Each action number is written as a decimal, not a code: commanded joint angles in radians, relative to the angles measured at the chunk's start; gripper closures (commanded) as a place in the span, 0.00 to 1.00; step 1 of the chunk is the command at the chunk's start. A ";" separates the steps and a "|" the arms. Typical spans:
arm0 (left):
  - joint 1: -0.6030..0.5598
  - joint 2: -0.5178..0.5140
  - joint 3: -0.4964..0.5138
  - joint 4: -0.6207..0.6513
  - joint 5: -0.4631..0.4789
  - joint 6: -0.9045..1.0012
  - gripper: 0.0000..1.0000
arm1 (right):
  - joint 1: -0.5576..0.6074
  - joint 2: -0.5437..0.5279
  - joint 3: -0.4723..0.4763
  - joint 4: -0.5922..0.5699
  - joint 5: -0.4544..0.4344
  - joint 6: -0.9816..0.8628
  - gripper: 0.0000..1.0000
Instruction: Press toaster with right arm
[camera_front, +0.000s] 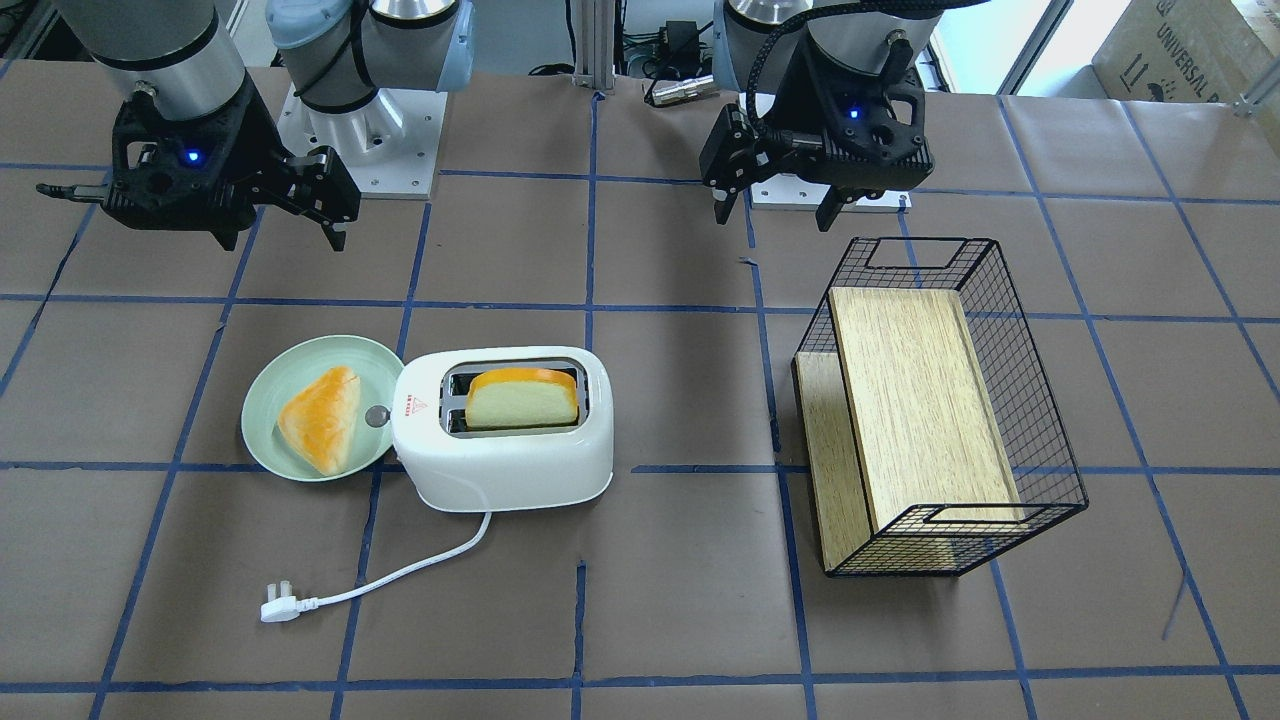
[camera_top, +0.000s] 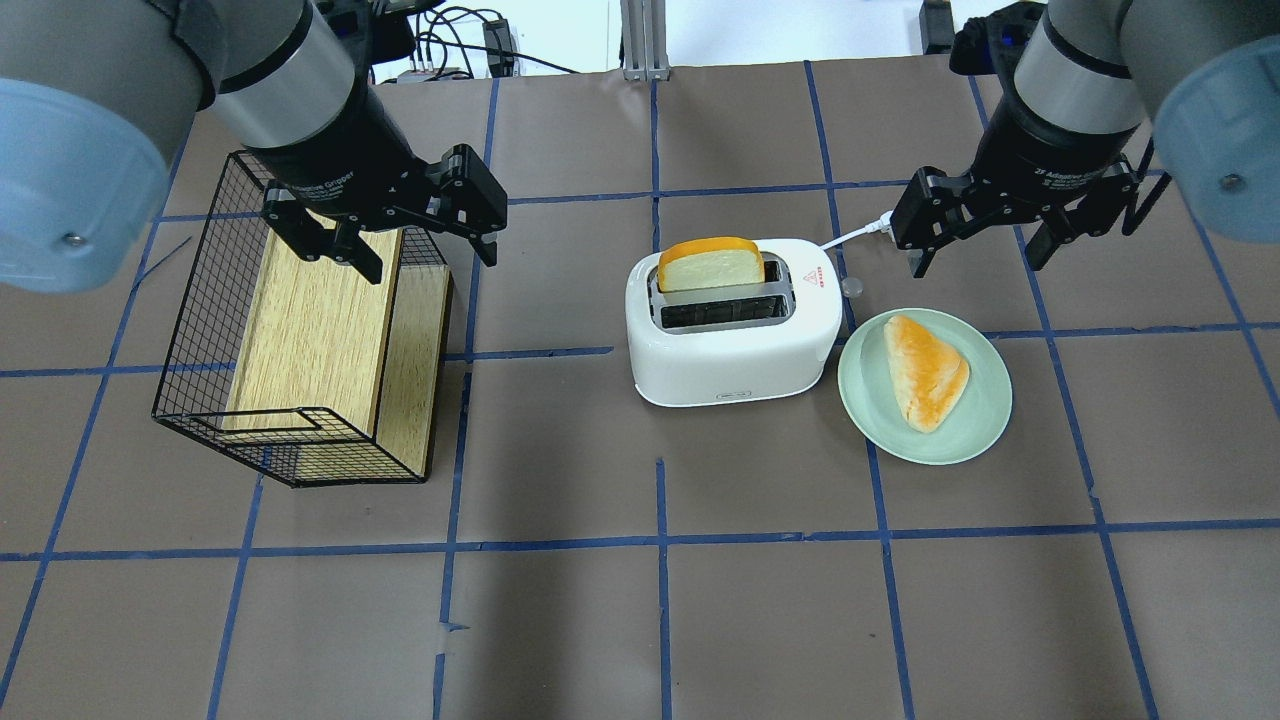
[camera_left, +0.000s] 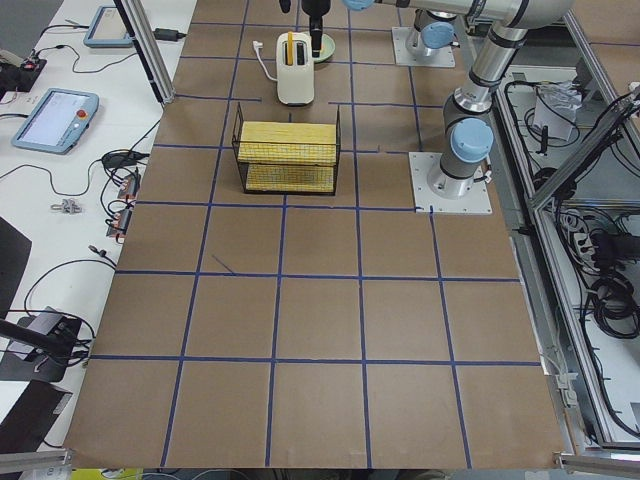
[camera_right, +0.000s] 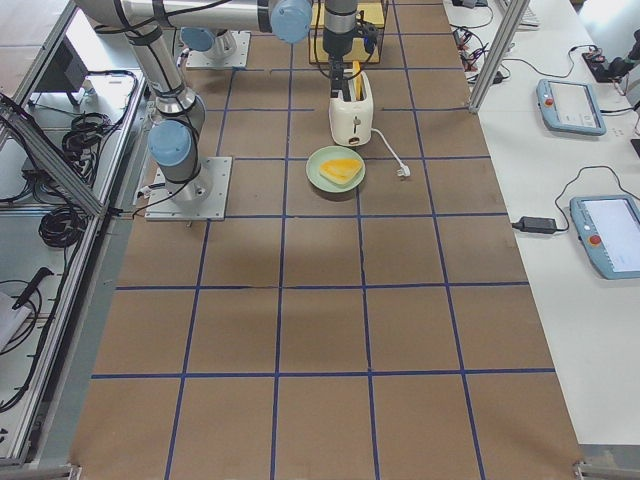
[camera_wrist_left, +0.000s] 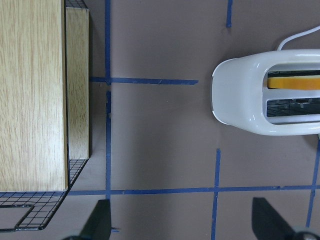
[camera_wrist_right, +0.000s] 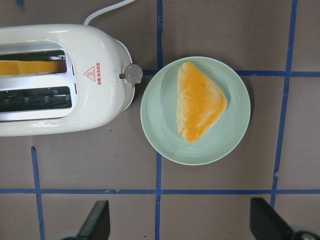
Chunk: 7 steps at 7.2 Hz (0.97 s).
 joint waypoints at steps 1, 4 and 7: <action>0.000 0.000 0.000 0.000 -0.002 0.000 0.00 | 0.000 0.002 0.002 -0.002 0.004 0.004 0.00; 0.000 0.000 0.000 0.000 -0.002 0.000 0.00 | 0.002 -0.004 0.004 0.015 0.004 0.005 0.00; -0.001 0.000 0.000 0.000 0.000 0.000 0.00 | 0.000 0.003 0.007 -0.003 0.011 -0.285 0.11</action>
